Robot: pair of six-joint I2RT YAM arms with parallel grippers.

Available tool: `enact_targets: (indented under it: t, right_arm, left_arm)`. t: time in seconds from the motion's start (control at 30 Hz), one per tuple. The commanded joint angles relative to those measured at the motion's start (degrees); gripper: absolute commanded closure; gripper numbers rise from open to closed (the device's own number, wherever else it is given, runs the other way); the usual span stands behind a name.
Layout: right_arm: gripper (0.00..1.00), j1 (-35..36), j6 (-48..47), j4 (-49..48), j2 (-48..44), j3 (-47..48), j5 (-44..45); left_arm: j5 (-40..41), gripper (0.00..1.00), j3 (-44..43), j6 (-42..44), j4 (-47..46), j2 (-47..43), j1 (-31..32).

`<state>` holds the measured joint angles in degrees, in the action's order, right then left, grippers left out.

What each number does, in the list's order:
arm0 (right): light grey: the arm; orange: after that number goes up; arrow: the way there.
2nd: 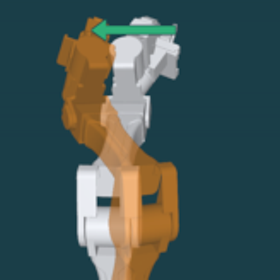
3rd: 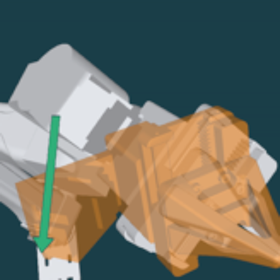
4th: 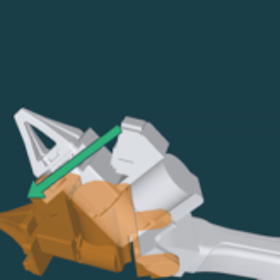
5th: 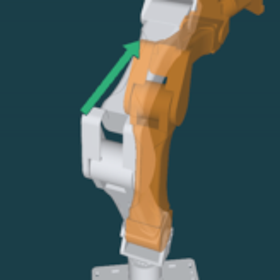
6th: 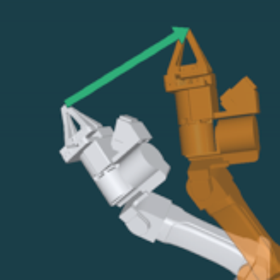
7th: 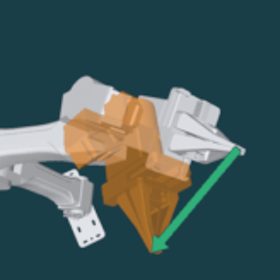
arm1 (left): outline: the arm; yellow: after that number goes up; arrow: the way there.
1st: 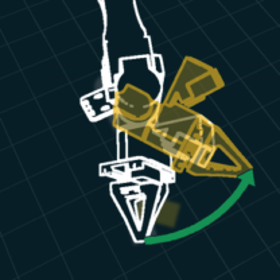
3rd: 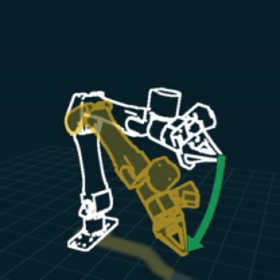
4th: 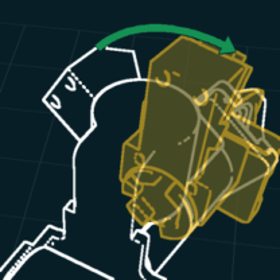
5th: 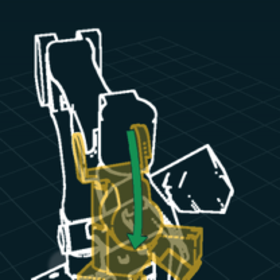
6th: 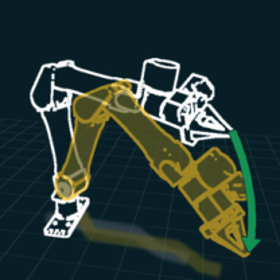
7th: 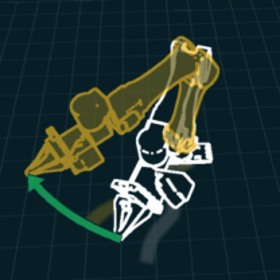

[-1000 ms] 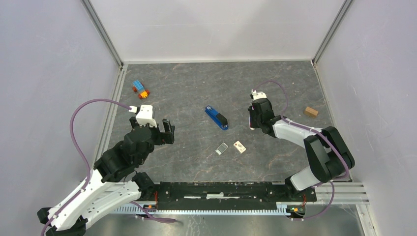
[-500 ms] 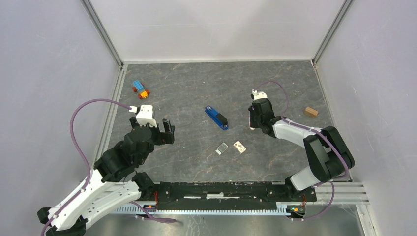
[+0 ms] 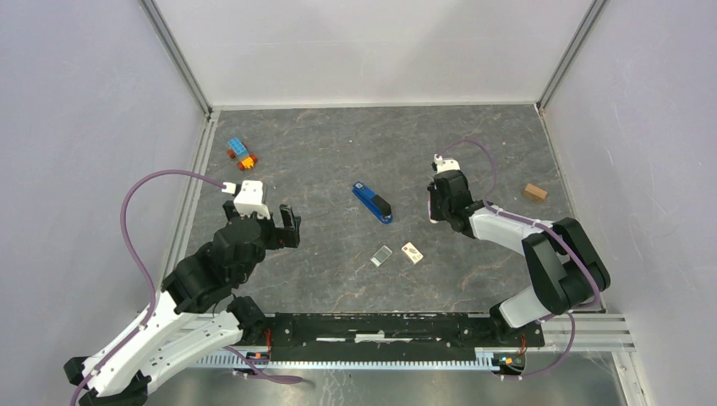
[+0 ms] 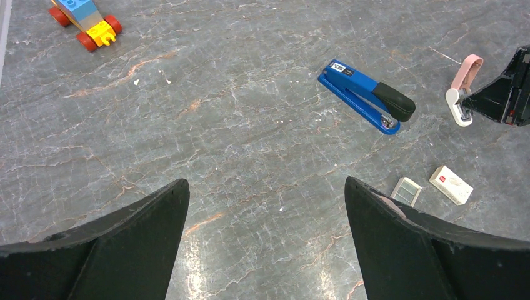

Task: Load the staples into the stapler

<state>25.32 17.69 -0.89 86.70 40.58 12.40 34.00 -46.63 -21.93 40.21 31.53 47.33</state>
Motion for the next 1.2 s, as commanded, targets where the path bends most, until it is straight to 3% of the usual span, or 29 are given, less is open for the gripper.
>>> enact_targets:
  t: [0.0,0.77,1.17]
  right_arm:
    - [0.77,-0.2,-0.5,0.8,-1.2,-0.6,1.1]
    - [0.71,-0.2,-0.3,0.8,-2.4,-1.1,0.9]
    - [0.64,-0.9,-1.3,2.7,-2.9,4.7,0.7]
  left_arm:
    - [0.8,0.00,-0.1,1.2,-1.1,0.3,-0.1]
    - [1.1,0.00,0.0,1.2,-1.1,0.2,-0.1]
    - [1.1,0.00,0.0,1.2,-1.0,0.2,-0.1]
